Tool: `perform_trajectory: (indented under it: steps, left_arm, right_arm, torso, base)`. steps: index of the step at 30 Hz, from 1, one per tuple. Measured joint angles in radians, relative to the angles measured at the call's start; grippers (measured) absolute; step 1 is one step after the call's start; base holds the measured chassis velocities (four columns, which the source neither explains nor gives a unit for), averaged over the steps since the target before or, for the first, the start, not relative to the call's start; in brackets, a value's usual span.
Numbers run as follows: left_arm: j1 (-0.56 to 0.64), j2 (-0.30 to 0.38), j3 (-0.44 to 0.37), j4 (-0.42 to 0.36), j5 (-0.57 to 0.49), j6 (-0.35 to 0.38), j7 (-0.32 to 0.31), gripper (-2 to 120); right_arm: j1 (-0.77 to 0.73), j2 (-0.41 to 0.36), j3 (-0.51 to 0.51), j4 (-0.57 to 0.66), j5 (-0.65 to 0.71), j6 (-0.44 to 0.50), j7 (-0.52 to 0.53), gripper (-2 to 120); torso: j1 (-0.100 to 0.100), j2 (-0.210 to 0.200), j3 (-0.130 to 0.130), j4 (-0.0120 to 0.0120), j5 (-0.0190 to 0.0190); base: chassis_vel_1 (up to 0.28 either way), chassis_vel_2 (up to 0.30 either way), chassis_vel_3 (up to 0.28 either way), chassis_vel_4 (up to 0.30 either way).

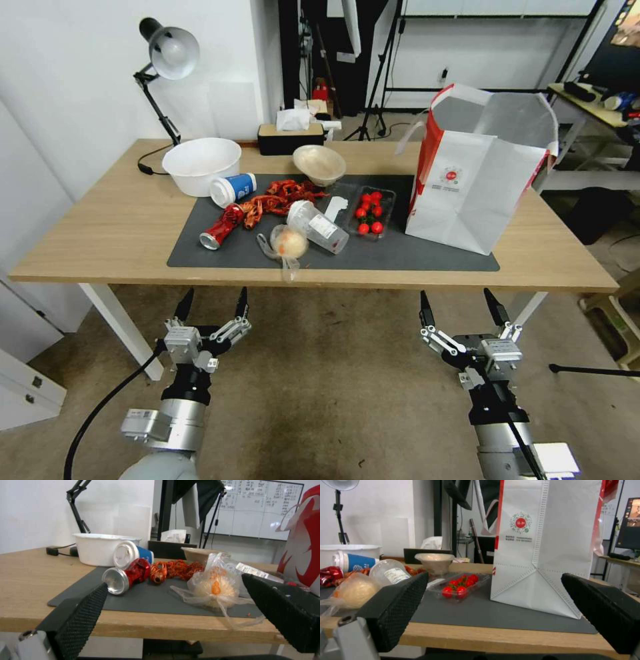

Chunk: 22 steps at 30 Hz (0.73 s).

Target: Pick up the food delivery bag from the floor and place it on the table.

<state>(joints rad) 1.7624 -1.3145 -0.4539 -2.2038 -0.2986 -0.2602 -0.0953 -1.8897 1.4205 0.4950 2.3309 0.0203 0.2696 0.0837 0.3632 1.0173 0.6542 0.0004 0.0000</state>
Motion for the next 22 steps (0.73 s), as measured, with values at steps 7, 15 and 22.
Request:
perform_trajectory:
  steps: [7,15,22]
  left_arm:
    - [0.0,0.0,0.0,0.0,0.0,0.0,0.0,100]
    - [0.0,0.0,0.0,0.0,0.0,0.0,0.0,100]
    - [0.0,0.0,0.0,0.0,0.0,0.0,0.0,100]
  right_arm:
    - [0.0,0.0,0.0,0.0,0.0,0.0,0.0,100]
    - [0.0,0.0,0.0,0.001,0.001,0.0,0.001,100]
    - [0.0,0.0,0.0,0.001,0.001,0.0,0.001,100]
  torso:
    - [0.0,0.0,0.0,0.0,0.0]
    - [0.0,0.0,0.0,0.0,0.0]
    - [0.0,0.0,0.0,0.0,0.0001]
  base:
    - [0.0,0.0,0.0,0.0]
    - [0.0,0.0,0.0,0.0]
    - [0.0,0.0,0.0,0.0]
